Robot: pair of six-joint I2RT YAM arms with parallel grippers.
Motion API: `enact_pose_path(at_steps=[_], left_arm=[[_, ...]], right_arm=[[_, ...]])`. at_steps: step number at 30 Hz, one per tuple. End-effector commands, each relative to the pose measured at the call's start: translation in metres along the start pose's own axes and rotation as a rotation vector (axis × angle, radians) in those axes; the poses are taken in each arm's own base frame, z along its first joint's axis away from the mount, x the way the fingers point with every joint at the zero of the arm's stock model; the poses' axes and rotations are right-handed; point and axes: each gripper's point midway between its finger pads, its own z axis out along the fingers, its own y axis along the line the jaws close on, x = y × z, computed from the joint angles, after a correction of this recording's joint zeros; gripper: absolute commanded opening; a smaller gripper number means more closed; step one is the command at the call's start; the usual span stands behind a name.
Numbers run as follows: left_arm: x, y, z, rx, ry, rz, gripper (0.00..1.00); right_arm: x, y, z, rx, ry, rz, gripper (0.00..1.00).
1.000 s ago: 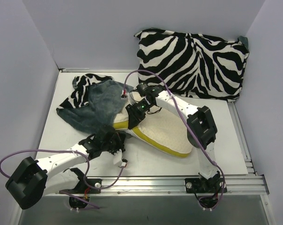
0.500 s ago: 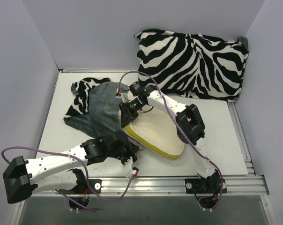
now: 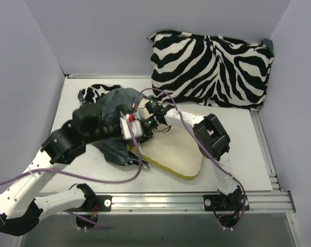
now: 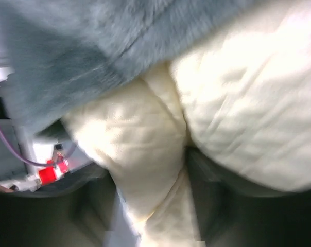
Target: Put the pillow into the pillowcase
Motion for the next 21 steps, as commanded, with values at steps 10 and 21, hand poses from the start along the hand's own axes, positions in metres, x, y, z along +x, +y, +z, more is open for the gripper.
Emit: enact_pose_path(at_steps=[10,21], left_arm=[[0.167,0.018,-0.007,-0.186,0.642,-0.989,0.68],[0.250,-0.006,0.030,-0.297,0.954,-0.888,0.72]], right_arm=[[-0.027,0.017,-0.120,0.157,-0.303,0.024,0.49],[-0.003,-0.048,-0.076,0.149,-0.233,0.330,0.33]])
